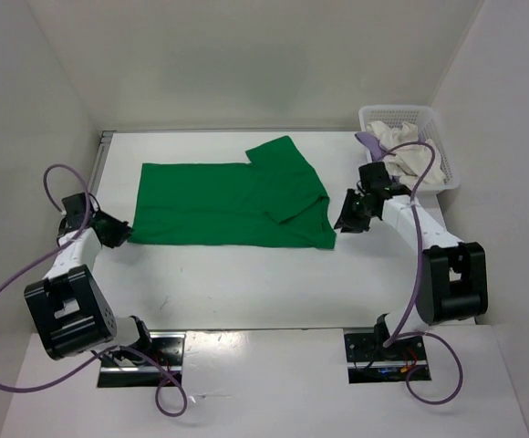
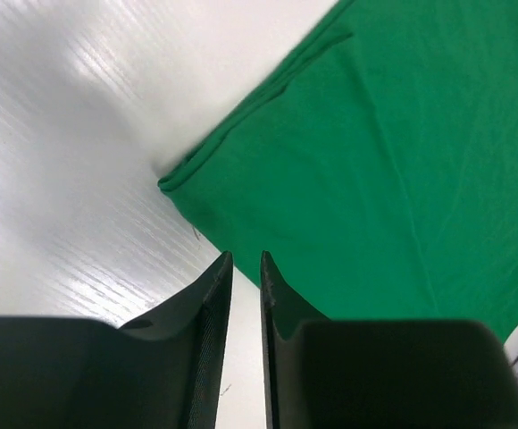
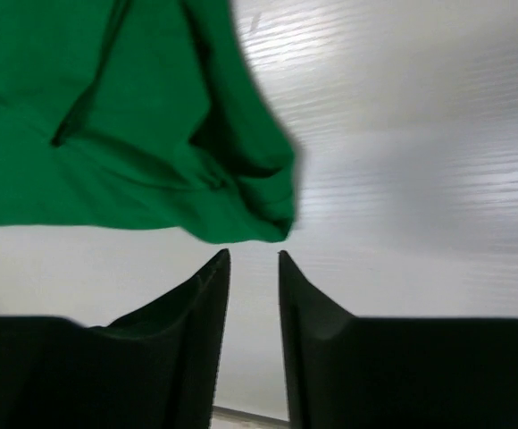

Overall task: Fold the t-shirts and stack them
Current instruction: Fold the flattened tshirt in 1/3 of the way

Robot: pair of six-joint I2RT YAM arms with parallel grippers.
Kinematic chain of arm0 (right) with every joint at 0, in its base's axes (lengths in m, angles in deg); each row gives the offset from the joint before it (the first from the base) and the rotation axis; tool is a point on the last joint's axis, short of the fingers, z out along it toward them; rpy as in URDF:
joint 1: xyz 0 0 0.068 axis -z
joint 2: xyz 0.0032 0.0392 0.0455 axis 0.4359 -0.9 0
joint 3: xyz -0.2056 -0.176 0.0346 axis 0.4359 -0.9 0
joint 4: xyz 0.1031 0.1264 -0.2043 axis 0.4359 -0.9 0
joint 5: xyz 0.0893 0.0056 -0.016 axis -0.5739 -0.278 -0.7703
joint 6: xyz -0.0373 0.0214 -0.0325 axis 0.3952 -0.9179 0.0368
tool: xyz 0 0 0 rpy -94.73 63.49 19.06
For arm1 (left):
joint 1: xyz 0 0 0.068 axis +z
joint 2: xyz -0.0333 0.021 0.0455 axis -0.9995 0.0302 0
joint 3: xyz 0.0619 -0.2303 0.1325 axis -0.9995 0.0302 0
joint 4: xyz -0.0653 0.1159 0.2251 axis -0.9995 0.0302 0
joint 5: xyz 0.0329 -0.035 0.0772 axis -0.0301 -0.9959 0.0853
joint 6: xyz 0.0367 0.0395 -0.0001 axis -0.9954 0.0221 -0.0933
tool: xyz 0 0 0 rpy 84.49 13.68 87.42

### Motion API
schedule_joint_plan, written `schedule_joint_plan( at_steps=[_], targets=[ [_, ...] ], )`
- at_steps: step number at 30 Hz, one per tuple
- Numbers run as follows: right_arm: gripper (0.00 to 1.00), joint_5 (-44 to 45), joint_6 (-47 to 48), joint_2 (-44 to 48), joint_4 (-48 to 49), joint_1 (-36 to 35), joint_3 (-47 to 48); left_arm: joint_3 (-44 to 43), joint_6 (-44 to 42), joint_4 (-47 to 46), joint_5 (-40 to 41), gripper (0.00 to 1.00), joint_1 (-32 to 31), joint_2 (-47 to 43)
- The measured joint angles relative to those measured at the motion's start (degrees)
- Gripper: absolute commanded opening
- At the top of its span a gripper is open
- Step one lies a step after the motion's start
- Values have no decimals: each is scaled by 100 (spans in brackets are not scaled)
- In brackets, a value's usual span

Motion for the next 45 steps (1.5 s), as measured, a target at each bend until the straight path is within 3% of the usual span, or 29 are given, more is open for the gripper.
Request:
schedule_joint_plan(
  at_steps=[4,8,13,16,21,22,26,29,32,34,35,36,39,41,42,45],
  targets=[
    [31,-173,-243,26,74,-527,-234,0,-118,96,125,22,-186,-345],
    [35,-229,-417,22,90,-699,-446,-55,-238,199,273,21,-918,-595],
    [21,-136,-588,-343,461,-688,-457,-153,-4,-17,212,21,-2323,-468],
    [16,-9,-743,-710,778,-656,-540,-162,201,-227,90,21,-2688,-57],
    [14,37,-1012,-1029,981,-525,-638,-146,260,-350,55,22,-2441,570],
    [22,44,-1043,-1023,994,-492,-638,-125,258,-372,46,24,-2330,616],
    [38,236,-1121,-892,1003,-343,-645,-48,240,-444,52,24,-1950,632],
    [45,302,-1106,-647,905,-286,-640,-37,219,-442,50,24,-1862,625],
    [46,302,-1045,-214,632,-275,-546,-46,186,-389,37,24,-1864,538],
    [35,260,-1010,7,505,-275,-387,-127,170,-299,4,23,-1919,461],
    [19,208,-977,70,505,-284,-286,-247,164,-284,-4,21,-2004,444],
    [11,138,-957,96,529,-299,-170,-306,164,-289,-20,19,-2059,444],
    [3,-96,-999,-66,673,-551,107,-579,190,-363,-81,10,-2640,472],
    [9,-195,-1010,-433,802,-907,396,-695,221,-511,-146,9,-3115,614],
    [23,-260,-1021,-708,922,-1110,577,-743,229,-616,-170,9,-3394,772],
    [30,-470,-1064,-1403,1322,-1493,960,-758,251,-748,-282,9,-3969,1123]
  ],
)
